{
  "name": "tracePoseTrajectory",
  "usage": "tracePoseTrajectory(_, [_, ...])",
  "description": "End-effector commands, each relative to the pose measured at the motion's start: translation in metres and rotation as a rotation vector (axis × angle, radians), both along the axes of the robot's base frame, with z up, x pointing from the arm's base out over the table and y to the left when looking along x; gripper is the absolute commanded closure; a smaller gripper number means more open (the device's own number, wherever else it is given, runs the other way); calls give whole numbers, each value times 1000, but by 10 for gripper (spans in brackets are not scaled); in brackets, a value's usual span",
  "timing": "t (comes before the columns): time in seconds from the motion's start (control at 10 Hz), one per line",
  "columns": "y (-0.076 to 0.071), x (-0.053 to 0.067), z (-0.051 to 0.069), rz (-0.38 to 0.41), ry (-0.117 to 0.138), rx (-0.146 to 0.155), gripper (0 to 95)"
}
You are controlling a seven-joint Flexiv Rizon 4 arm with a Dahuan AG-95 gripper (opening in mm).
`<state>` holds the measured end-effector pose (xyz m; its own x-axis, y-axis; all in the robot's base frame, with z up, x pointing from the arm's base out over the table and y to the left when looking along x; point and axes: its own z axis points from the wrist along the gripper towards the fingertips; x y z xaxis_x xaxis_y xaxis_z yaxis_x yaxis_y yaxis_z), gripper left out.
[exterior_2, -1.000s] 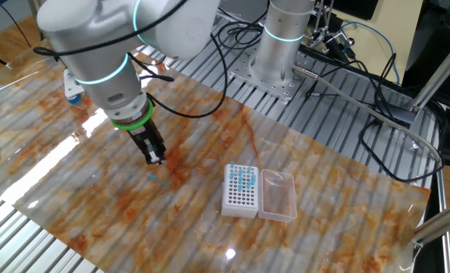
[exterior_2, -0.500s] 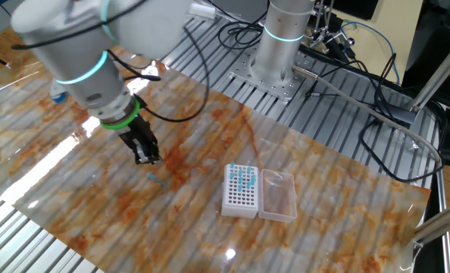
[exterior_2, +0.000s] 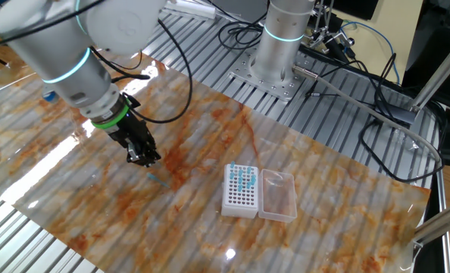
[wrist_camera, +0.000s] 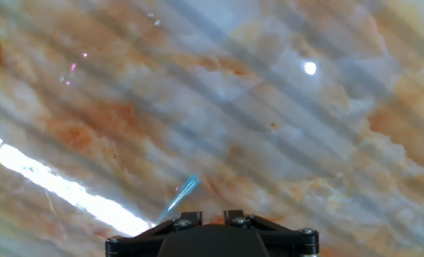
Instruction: Insert a medium pipette tip into the holder for medium pipette tips
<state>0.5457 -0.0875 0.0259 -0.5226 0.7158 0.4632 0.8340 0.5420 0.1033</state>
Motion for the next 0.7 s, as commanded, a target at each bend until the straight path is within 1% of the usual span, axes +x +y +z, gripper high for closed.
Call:
tracePoseTrajectory(0.1, [-1, 0, 0, -30, 6, -1, 760])
tracePoseTrajectory(0.4, [-1, 0, 0, -101, 21, 4, 760])
tracePoseTrajectory(0.6, [-1, 0, 0, -191, 40, 30, 760])
tracePoseTrajectory(0.7, [-1, 0, 0, -214, 46, 36, 760])
